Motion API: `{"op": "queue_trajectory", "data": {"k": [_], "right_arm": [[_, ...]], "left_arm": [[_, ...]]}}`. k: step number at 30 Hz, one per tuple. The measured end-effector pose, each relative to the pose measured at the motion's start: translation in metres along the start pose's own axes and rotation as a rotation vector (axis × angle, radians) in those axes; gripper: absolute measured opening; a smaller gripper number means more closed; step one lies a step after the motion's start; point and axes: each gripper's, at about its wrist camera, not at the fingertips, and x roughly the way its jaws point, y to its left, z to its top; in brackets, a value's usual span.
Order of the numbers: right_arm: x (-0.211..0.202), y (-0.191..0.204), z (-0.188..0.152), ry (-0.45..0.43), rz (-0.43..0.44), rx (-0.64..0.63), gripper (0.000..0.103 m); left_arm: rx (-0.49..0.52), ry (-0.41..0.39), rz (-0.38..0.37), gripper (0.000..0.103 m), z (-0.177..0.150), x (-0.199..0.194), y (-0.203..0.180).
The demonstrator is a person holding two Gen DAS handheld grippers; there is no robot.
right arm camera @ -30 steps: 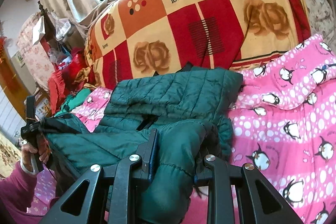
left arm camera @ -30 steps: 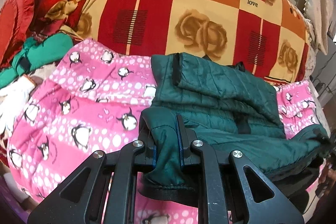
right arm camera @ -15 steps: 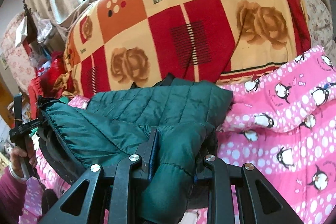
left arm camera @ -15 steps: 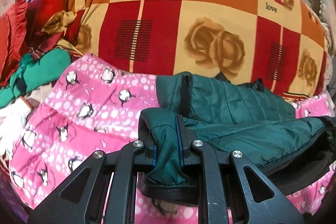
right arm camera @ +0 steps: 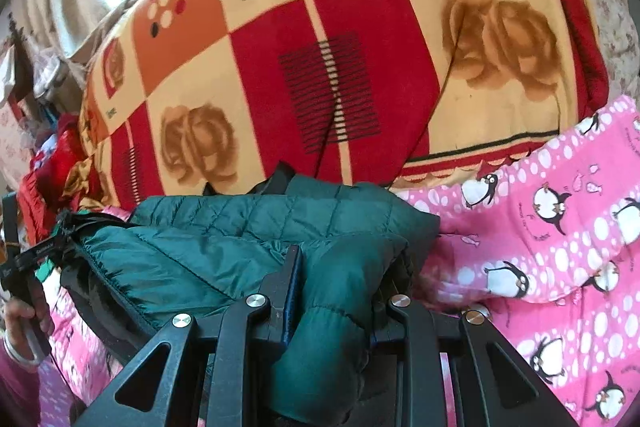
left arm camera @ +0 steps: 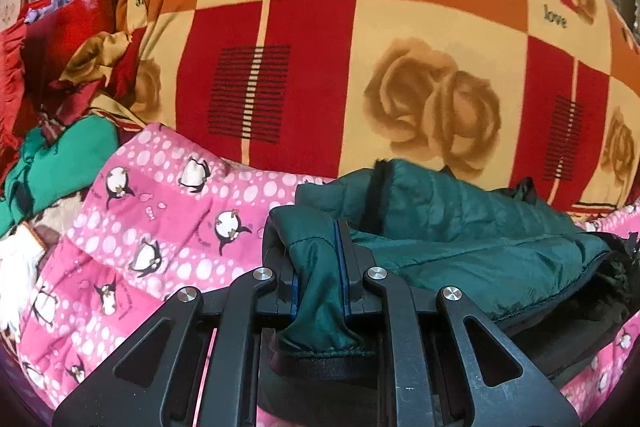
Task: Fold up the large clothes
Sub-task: 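Grasp the jacket hem with both grippers, then lift the hem and fold it toward the collar with both grippers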
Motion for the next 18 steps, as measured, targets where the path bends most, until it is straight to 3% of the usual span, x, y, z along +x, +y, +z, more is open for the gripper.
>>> {"op": "queue_trajectory", "data": {"k": [12,15,18], "right_arm": [[0.059,-0.021,-0.003,0.062,-0.022,0.056,0.024],[0.068,-0.029,-0.005,0.070,-0.002,0.105,0.024],[0.072,-0.038,-0.003,0.075,0.038,0.184,0.028]], "left_arm": [[-0.007,0.063,0.017,0.016,-0.003,0.056,-0.004],[-0.029,0.080,-0.026,0.018,-0.002,0.066,0.001],[-0.092,0.103,-0.117,0.025,0.001,0.069,0.014]]}}
